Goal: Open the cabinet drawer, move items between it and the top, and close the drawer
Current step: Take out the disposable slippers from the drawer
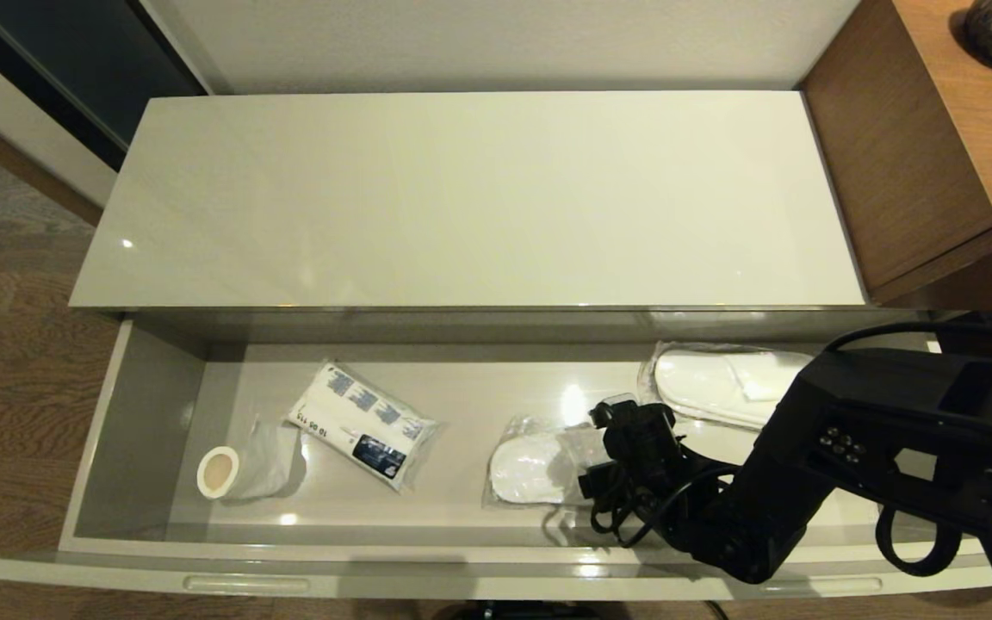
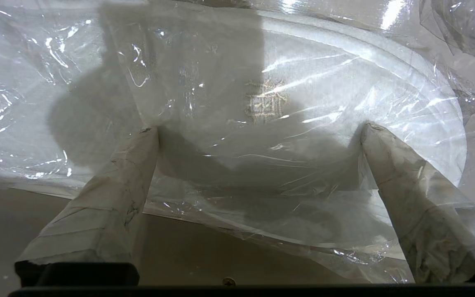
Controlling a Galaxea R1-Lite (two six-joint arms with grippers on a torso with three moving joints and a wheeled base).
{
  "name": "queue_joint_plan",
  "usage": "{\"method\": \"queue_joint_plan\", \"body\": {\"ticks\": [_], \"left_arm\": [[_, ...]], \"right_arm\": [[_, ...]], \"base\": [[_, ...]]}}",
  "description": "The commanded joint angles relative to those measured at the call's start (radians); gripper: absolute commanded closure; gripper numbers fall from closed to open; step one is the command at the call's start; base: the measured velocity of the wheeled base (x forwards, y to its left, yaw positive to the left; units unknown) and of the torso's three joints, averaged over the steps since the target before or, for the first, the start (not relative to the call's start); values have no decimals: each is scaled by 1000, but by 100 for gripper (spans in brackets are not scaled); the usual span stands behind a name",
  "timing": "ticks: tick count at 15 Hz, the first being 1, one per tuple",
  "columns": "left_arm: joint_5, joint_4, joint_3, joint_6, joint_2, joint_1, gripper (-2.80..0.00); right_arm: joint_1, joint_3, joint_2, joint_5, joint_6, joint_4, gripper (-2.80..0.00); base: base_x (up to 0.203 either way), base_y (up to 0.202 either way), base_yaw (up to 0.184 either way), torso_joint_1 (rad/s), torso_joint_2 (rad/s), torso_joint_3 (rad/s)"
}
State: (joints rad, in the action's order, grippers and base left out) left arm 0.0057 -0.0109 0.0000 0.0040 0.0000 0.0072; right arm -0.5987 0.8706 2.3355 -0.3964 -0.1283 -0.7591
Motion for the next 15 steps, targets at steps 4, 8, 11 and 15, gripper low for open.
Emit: {"method": "queue_joint_plan", "body": {"ticks": [4,8,11,15], "left_arm": [[0,0,0,-1,2,0,0],[0,0,0,-1,2,0,0],[0,0,0,-1,2,0,0],[0,0,0,1,2,0,0]], "right_arm": [[0,4,10,-2,-2,-5,-280],[0,4,13,-4,1,0,0],[0,2,8,-2,-1,0,0],[0,1,5,-2,-1,-2,0]], "base": [[0,0,0,0,0,0],[0,0,0,0,0,0],[0,0,0,0,0,0],[0,0,0,0,0,0]]}}
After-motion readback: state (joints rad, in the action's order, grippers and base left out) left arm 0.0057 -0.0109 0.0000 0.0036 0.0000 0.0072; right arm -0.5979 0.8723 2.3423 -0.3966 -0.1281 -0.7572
